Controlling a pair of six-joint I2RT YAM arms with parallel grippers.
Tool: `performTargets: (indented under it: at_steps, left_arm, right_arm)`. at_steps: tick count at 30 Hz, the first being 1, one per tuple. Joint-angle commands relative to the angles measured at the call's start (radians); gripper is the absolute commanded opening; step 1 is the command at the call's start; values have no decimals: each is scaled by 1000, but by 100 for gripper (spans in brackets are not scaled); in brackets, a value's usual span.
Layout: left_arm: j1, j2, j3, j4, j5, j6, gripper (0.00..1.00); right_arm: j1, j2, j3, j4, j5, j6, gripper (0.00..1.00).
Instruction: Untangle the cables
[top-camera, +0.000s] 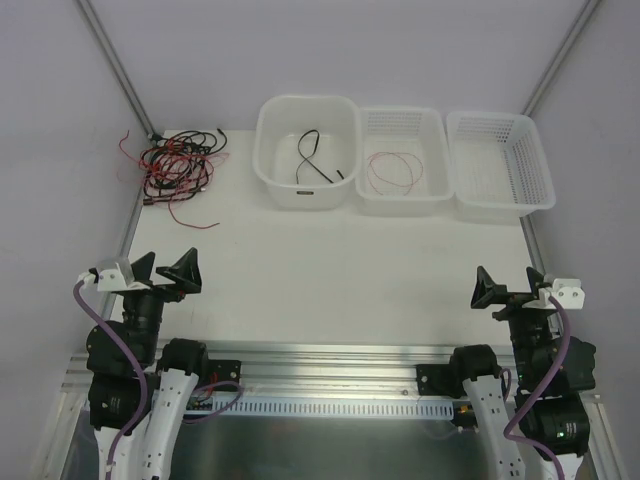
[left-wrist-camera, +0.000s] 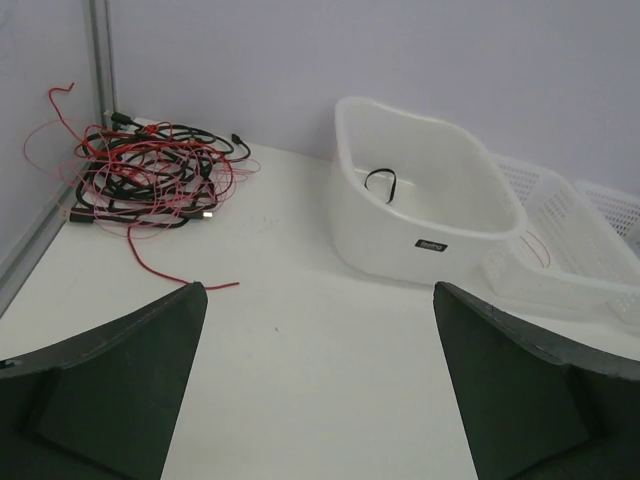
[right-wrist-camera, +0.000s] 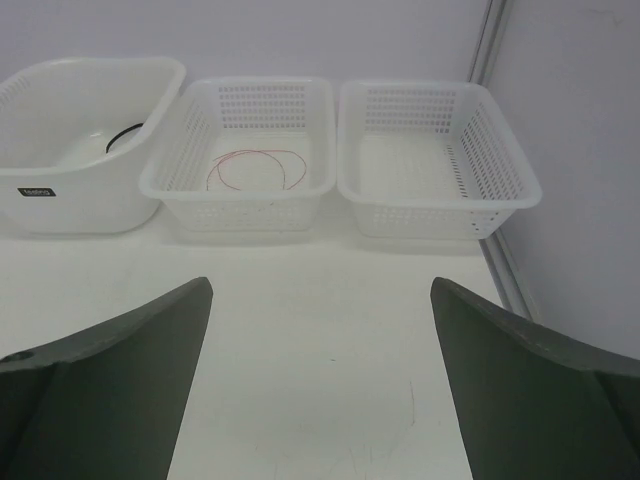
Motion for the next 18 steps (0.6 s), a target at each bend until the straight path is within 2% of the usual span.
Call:
performTargets:
  at_steps: [1,6,9,13,18]
  left_arm:
    - [-9,-150,7,16,-24,-45,99]
    - [-9,-111,-5,14,-55,-109,99]
    - [-7,-29,6,16,-84,-173,99]
    - [-9,182,49,17,-42,-268,99]
    - [-9,433,105,20,14,-399,99]
  right_arm:
    - [-6,-92,26,35,-33,4,97]
    - [-6,-46,40,24,-103,44,97]
    - [-6,-7,63,1,-123,64,97]
    - [-7,51,70,-8,-250,50,97]
    - [-6,66,70,1,-283,78,97]
